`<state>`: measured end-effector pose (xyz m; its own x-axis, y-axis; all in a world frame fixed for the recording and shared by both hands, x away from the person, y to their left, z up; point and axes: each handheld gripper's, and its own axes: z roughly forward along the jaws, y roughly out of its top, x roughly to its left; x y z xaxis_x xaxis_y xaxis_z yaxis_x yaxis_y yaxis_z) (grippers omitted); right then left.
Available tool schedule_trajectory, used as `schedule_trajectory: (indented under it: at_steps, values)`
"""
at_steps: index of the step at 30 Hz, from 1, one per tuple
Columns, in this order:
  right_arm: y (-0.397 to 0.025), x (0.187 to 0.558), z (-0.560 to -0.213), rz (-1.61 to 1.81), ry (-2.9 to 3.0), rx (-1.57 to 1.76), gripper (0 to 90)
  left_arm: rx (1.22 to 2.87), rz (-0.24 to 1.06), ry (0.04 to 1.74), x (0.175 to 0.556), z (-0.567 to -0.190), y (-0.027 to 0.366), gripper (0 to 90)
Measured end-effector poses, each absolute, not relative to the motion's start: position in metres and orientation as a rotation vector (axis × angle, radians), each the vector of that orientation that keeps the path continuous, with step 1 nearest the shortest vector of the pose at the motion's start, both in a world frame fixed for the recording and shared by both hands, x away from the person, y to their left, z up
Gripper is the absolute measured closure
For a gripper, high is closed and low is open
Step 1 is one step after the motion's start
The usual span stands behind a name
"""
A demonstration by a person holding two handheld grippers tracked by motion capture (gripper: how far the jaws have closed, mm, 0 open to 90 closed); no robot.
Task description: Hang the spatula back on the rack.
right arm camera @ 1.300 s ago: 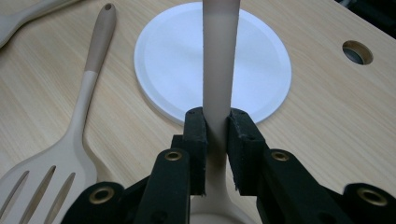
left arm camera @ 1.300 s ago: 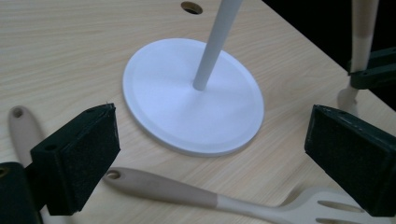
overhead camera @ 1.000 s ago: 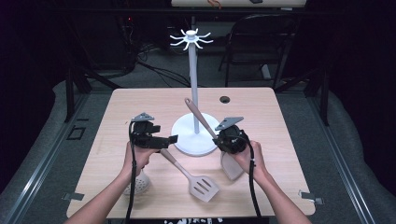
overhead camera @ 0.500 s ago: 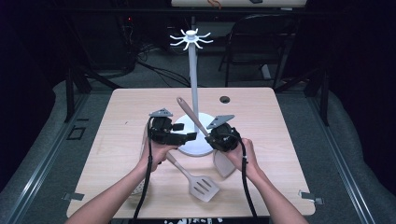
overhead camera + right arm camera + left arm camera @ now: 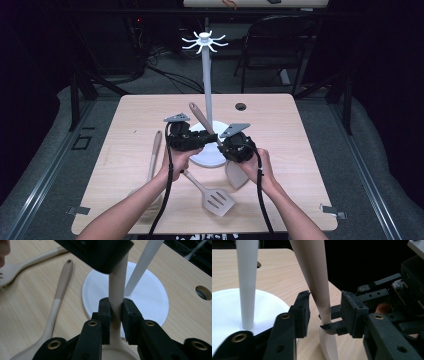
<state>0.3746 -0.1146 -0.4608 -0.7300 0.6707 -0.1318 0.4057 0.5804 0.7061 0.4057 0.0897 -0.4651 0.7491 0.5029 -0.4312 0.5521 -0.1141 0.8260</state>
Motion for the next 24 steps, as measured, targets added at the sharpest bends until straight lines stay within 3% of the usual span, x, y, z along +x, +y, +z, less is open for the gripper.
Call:
schedule_trajectory:
  at_steps: [5,24]
  values:
    - [-0.1158,0.3743,-0.4593,0.964,2.409,0.882,78.7,1.736,-0.03,0.813,0.405,-0.4651,0.0875,68.0]
    - [-0.1203,0.3707,-0.4516,1.047,2.332,0.877,78.4,1.64,-0.008,0.762,0.404,-0.4623,0.0815,76.7]
